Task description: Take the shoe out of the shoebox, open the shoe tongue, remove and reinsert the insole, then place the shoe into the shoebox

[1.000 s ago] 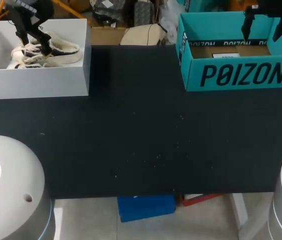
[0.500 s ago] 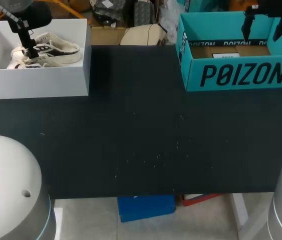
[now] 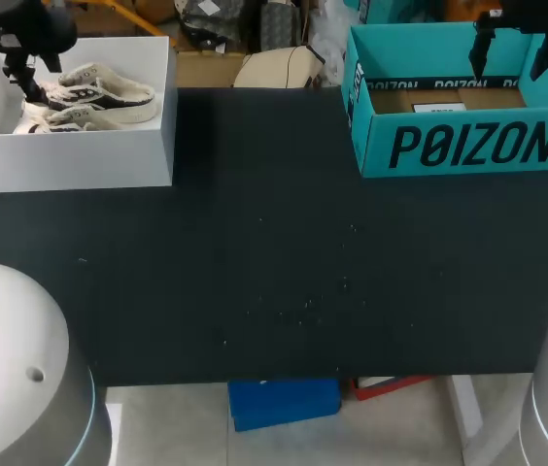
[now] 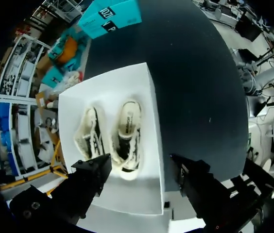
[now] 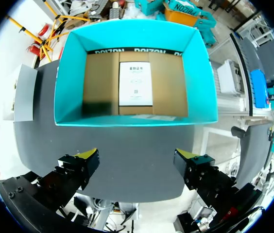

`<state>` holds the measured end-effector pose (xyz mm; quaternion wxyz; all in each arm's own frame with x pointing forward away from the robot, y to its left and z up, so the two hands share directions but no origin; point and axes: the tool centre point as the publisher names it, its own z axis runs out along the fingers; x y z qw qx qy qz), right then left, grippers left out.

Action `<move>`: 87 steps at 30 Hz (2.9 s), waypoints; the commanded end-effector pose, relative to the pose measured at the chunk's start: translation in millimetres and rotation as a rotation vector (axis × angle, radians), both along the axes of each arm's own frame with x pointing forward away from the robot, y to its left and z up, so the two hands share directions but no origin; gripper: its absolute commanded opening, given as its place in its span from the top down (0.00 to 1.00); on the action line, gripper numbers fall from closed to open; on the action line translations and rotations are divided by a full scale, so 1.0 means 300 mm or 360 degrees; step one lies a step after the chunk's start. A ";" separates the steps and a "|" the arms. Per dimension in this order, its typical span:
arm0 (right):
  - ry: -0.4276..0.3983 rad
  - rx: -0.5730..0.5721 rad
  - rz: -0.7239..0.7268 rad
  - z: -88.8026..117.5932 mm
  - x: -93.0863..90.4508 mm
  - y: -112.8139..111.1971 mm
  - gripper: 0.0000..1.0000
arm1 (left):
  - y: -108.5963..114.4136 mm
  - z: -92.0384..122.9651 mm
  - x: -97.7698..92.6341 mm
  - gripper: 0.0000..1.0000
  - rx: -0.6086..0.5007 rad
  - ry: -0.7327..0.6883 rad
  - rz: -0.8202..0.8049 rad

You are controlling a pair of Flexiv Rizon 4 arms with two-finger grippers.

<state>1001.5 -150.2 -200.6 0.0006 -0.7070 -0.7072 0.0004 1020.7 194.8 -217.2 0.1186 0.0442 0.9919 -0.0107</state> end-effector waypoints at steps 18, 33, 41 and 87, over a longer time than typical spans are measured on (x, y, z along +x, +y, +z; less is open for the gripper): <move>0.0000 -0.0001 0.0000 0.001 -0.001 0.000 0.00 | 0.037 -0.249 0.353 0.43 0.0069 0.0227 0.0121; 0.0000 -0.0001 0.0000 0.001 -0.001 0.000 0.00 | -0.007 -0.478 0.423 0.52 0.0098 0.0323 0.0095; 0.0000 -0.0001 0.0000 0.001 -0.001 0.000 0.00 | 0.003 -0.598 0.413 0.56 0.0104 0.0375 0.0117; 0.0000 -0.0001 0.0000 0.001 -0.001 0.000 0.00 | -0.459 0.360 0.037 1.00 0.0185 -0.0156 0.0166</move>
